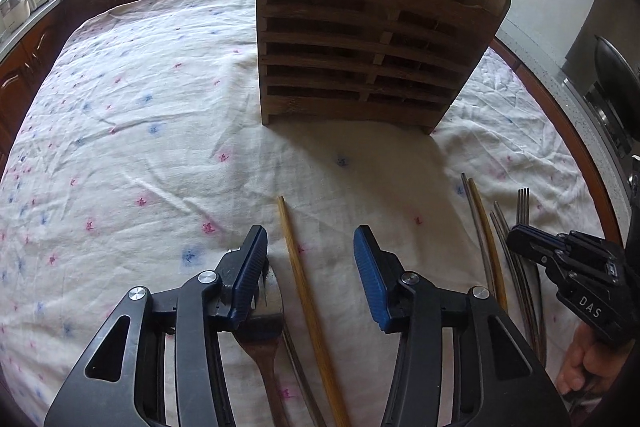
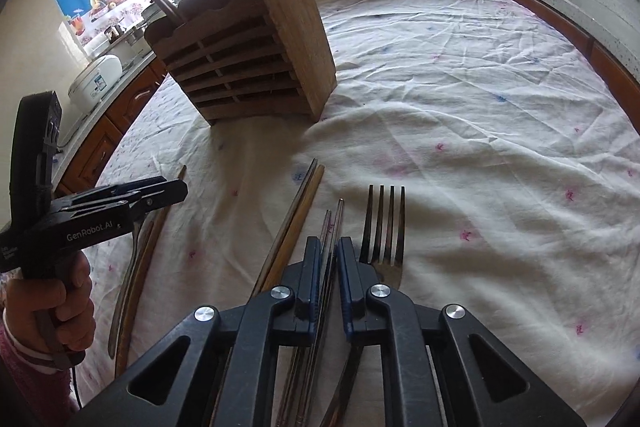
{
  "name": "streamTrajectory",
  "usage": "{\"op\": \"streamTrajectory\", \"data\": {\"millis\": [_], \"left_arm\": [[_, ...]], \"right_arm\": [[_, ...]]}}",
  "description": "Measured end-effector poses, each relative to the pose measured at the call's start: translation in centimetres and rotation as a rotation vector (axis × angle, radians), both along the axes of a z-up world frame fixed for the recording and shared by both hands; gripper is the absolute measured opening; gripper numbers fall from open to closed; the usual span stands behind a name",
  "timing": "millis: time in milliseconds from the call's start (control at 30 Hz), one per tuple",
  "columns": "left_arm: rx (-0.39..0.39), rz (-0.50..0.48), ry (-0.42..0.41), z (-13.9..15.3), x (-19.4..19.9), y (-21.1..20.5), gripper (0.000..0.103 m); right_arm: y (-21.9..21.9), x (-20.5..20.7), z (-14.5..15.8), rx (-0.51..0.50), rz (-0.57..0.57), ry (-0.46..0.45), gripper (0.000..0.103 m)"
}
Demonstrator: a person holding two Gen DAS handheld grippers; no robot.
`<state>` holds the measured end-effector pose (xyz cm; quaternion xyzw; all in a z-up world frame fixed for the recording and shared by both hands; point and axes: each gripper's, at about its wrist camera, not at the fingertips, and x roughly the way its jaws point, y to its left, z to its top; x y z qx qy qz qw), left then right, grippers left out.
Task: Organize utensils
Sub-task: 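Close the right tool on a steel chopstick while the left tool grips a wooden chopstick, then lift both chopsticks and carry them above the wooden holder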
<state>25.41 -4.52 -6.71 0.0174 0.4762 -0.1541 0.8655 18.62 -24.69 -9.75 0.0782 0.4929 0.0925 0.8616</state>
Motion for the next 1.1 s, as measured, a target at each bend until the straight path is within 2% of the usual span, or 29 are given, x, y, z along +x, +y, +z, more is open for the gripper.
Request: {"op": "streamTrajectory", "data": {"millis": [167,400,467,533,633,767,867,1000,1100], "left_arm": [[0.038,-0.016,0.007,-0.2,0.6,-0.4,0.045],[0.086,-0.032,0.017,-0.4,1.3,-1.6,0.042],[0.106,-0.035,0.007,-0.3,1.3,-1.7,0.025],[0.083,-0.025,0.016,-0.3,1.7,-1.3,0.007],[0.047,-0.023,0.039,-0.2,2.1,-0.8,0.007],[0.138,-0.041,0.058,0.0,1.9,-1.9,0.009],[0.182,-0.056,0.035,-0.1,1.4,-2.3,0.010],[0.150,-0.052,0.033,-0.1,1.5,-2.4,0.008],[0.118,-0.051,0.033,0.3,1.0,-2.2,0.005]], "right_arm": [[-1.8,0.0,0.1,-0.014,0.000,0.023,0.004],[-0.4,1.8,0.0,-0.051,-0.006,0.025,0.010],[-0.1,2.3,0.0,-0.055,-0.004,0.036,0.011],[0.1,2.6,-0.1,-0.062,0.006,0.035,0.011],[0.1,2.5,-0.2,-0.063,0.014,0.028,0.011],[-0.1,2.6,-0.1,-0.051,0.017,0.032,0.011],[0.0,2.7,-0.1,-0.055,0.023,0.033,0.011],[0.0,2.4,-0.2,-0.053,0.026,0.013,0.011],[-0.2,2.4,-0.1,-0.045,0.020,0.008,0.007]]}}
